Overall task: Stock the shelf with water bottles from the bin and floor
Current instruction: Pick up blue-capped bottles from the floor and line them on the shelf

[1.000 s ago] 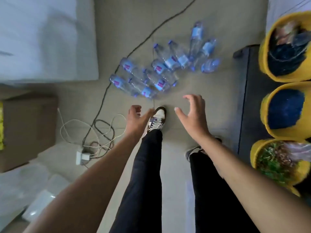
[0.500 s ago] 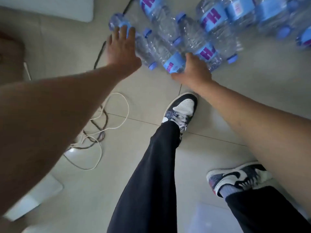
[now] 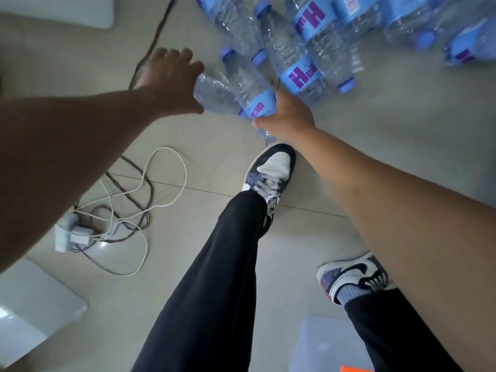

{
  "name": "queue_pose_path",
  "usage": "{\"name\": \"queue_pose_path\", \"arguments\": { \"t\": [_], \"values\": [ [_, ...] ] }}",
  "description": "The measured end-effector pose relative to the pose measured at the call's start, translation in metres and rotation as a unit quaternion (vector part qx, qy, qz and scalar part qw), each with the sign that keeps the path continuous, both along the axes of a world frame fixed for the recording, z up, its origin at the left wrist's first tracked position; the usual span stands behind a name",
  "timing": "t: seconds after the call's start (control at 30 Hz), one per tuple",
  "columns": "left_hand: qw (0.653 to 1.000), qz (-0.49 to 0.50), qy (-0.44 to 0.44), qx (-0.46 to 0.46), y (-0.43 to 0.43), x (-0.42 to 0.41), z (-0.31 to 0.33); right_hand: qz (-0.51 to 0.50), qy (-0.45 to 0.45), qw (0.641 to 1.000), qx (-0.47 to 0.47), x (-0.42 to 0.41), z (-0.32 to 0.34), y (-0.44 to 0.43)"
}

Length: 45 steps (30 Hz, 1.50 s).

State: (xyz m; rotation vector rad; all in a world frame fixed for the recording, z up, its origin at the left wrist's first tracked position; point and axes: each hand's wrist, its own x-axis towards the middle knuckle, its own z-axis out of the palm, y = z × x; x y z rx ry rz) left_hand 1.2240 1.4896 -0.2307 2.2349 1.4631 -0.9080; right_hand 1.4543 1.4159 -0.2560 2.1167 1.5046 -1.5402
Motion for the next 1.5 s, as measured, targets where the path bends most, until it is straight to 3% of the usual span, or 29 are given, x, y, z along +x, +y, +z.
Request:
{"name": "queue_pose_path", "arguments": {
  "t": [0.13,0.23,0.3,0.47,0.53,0.67,0.87,1.17,1.33,1.5],
  "values": [
    [0.982,0.159,-0.002,-0.099,-0.020,0.022,0.021,-0.093,0.060,0.994,-0.024,0.030,0.037,-0.020],
    [0.949,0.283,-0.075,-0.119,-0.033,0.033,0.038,-0.225,0.132,0.964,-0.052,0.053,0.073,-0.035],
    [0.899,0.391,-0.160,-0.115,-0.041,0.043,0.059,-0.281,0.148,0.947,-0.046,0.065,0.101,-0.044],
    [0.726,0.573,-0.364,-0.108,-0.050,0.093,0.148,-0.363,0.204,0.909,-0.024,0.090,0.196,-0.066],
    [0.671,0.601,-0.418,-0.115,-0.052,0.121,0.194,-0.377,0.216,0.901,0.000,0.099,0.240,-0.074],
    [0.597,0.608,-0.503,-0.146,-0.052,0.175,0.297,-0.391,0.236,0.888,0.059,0.118,0.338,-0.080],
    [0.560,0.576,-0.566,-0.186,-0.064,0.226,0.473,-0.418,0.288,0.846,0.160,0.157,0.513,-0.083],
    [0.569,0.466,-0.623,-0.267,-0.098,0.285,0.725,-0.450,0.321,0.779,0.296,0.203,0.763,-0.131],
    [0.557,0.351,-0.653,-0.375,-0.110,0.320,0.823,-0.478,0.322,0.724,0.379,0.231,0.855,-0.172],
    [0.581,0.172,-0.650,-0.458,-0.130,0.366,0.887,-0.526,0.285,0.668,0.442,0.256,0.931,-0.222]
  ]
}}
